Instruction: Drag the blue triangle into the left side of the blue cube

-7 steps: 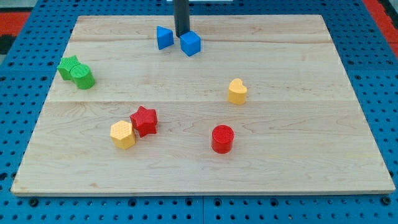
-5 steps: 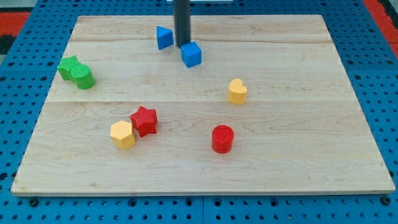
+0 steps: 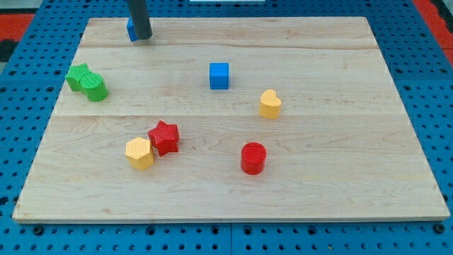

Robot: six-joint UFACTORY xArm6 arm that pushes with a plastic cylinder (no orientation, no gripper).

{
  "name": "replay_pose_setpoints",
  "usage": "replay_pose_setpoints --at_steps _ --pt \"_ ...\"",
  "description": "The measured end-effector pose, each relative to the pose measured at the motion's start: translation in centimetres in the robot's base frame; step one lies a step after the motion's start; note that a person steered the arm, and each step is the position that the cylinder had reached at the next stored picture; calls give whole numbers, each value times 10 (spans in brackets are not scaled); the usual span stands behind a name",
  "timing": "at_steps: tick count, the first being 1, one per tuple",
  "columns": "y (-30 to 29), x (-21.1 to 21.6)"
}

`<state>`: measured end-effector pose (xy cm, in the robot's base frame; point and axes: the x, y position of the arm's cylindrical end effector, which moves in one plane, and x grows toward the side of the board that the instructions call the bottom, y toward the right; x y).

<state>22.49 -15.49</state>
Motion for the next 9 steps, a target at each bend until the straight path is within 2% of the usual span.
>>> replay_pose_setpoints --at_steps 1,2,3,4,5,6,7,8,9 --pt "-3 -32" --pt "-34 -33" --pt "-98 -33" --pt "-136 -33" --pt "-147 -23" --pt "-80 -14" --pt "-4 14" --pt "-12 13" --pt "-40 -32"
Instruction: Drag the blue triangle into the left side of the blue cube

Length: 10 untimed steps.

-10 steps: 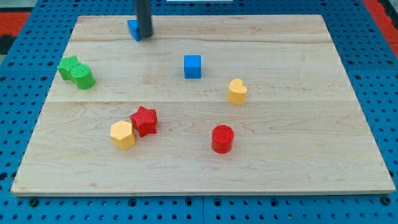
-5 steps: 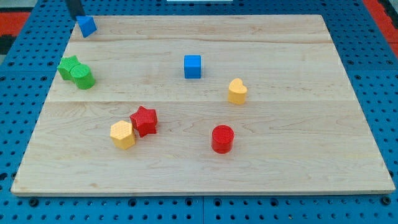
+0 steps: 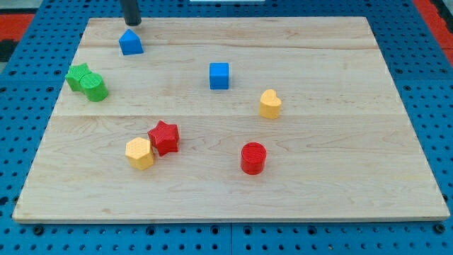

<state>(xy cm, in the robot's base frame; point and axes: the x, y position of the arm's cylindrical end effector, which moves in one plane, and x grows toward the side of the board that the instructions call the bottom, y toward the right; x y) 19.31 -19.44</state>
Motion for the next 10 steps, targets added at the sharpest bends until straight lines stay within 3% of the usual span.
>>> replay_pose_setpoints --at_steps 1,2,3,4,5,6,8,10 --pt "-23 42" --pt "26 69" --pt "72 70" --pt "52 79" --pt "27 26" --pt "-3 53" --pt "49 124" --pt "22 153"
